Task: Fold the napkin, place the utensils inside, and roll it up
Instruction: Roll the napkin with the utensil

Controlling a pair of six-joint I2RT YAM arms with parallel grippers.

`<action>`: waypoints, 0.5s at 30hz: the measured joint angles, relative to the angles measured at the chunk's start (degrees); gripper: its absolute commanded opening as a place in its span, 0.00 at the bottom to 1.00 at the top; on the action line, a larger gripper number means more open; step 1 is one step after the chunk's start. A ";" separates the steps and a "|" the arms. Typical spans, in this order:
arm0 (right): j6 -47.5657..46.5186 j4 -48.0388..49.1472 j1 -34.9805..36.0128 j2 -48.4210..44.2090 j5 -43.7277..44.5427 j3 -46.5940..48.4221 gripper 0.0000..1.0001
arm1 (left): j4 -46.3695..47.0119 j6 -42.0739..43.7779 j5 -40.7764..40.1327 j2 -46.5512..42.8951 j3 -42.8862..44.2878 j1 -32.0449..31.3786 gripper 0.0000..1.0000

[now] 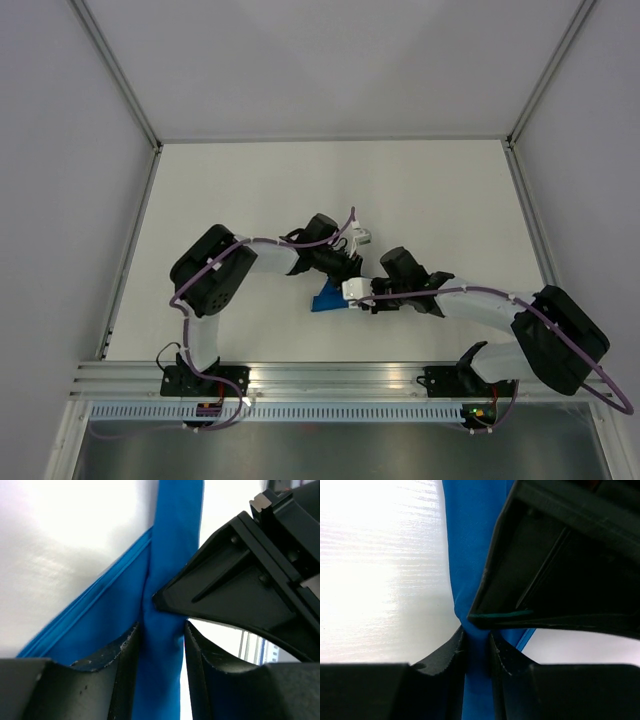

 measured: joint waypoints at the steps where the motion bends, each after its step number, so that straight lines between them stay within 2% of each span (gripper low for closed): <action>1: -0.09 -0.61 -0.02 0.42 -0.11 0.52 0.18 | -0.42 0.00 -1.14 -0.94 -0.44 0.20 0.46; 7: -0.81 -7.02 -1.07 4.52 -2.27 5.92 0.16 | -0.35 -0.09 -11.17 -10.23 -3.74 2.45 0.46; 15: -3.74 -22.77 -6.10 16.46 -10.34 20.17 0.16 | 9.86 -0.74 -30.38 -27.58 -19.91 3.93 0.44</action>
